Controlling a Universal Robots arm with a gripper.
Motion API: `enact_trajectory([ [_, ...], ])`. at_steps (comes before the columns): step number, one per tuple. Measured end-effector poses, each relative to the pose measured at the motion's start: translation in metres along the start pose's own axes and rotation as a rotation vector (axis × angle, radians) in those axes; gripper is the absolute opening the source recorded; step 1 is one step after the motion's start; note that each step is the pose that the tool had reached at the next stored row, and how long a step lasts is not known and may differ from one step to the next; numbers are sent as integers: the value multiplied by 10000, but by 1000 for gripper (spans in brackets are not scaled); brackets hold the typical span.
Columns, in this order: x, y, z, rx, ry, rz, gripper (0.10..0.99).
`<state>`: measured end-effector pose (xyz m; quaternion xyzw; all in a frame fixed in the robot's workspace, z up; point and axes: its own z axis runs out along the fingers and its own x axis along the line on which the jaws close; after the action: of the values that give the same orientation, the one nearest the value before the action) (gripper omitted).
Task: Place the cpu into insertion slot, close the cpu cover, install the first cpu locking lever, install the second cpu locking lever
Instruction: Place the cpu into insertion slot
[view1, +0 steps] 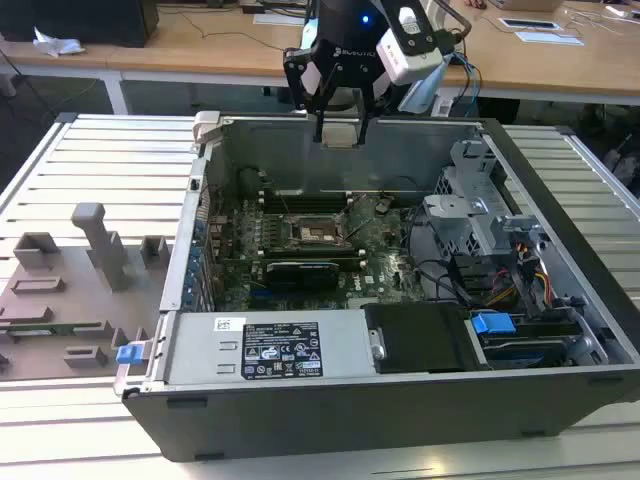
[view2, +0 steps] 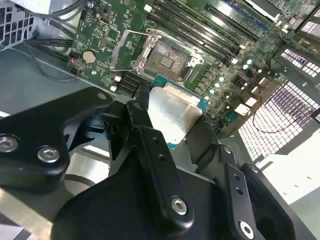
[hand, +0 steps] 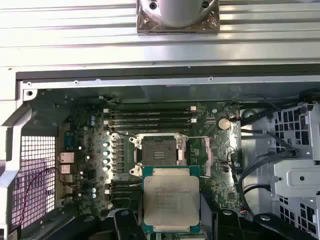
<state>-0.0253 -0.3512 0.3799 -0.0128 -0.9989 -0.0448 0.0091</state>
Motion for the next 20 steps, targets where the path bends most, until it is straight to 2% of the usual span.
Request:
enact_trajectory([
  [2,-1,-4,43,-1,-1,0,541],
  [11,-3,-12,133,-1,-1,0,541],
  [20,-5,-23,265,-1,-1,0,541],
])
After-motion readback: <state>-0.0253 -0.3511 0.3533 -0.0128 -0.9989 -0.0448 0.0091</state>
